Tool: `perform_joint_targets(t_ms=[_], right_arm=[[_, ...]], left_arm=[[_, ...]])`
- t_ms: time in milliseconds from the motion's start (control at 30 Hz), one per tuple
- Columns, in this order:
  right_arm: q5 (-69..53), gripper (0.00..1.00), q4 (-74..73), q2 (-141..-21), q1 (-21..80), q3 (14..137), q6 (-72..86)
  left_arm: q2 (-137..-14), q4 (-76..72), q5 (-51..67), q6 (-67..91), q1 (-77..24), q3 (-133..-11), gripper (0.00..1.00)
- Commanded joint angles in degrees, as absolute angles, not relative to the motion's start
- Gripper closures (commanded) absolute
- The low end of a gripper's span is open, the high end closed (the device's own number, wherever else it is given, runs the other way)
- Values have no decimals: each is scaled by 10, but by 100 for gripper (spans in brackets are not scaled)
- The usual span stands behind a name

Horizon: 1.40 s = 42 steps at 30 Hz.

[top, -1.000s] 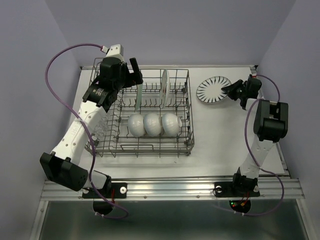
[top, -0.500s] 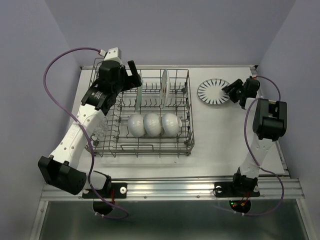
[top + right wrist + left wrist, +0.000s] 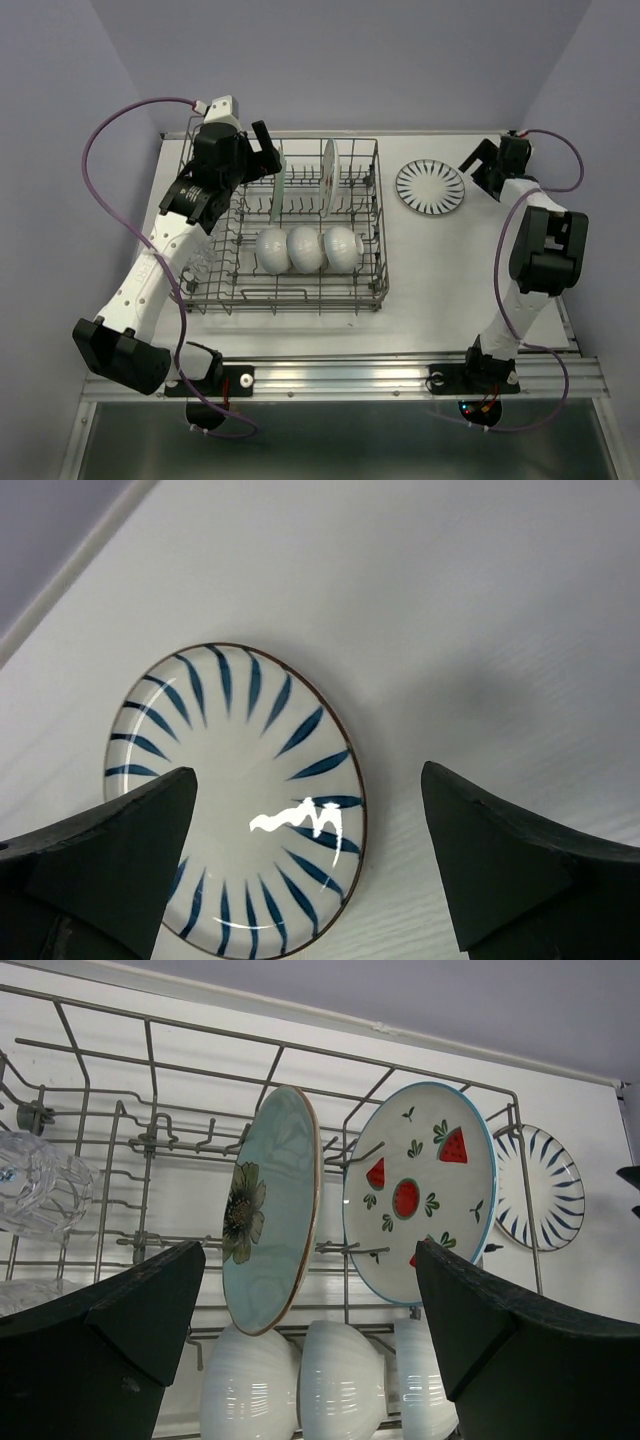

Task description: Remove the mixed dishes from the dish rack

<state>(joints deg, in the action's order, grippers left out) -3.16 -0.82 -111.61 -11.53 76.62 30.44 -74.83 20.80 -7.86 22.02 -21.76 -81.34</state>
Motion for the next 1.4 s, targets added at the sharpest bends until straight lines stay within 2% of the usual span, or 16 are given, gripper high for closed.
perform_joint_targets(t_ms=[0,167,400,700,867,967,1000,1167,1200,1300,1333,1367], right_arm=[[51,0,-141,-1029,-54,866,214],[112,0,-223,-991,110,950,188],[181,0,-256,-1023,247,1050,225],[228,0,-343,-1162,340,1218,243],[240,3,-354,-1189,369,1230,250],[259,13,-364,-1203,375,1243,261],[274,20,-374,-1206,382,1248,266],[310,42,-384,-1210,395,1242,285],[314,49,-385,-1210,395,1242,286],[318,56,-386,-1212,400,1246,288],[319,63,-388,-1214,400,1252,289],[319,63,-388,-1214,400,1252,288]], left_arm=[[-741,185,-98,228,-221,-818,1],[-740,185,-108,234,-221,-815,1],[-741,192,-127,246,-220,-807,1],[-742,188,-131,251,-219,-788,1],[-737,185,-137,256,-220,-777,1],[-736,183,-136,258,-220,-773,1],[-736,181,-135,258,-220,-769,1],[-735,178,-139,258,-220,-762,1],[-735,177,-140,258,-220,-760,1],[-735,176,-142,257,-220,-760,1],[-734,176,-147,257,-220,-760,1],[-735,176,-148,256,-220,-760,1]])
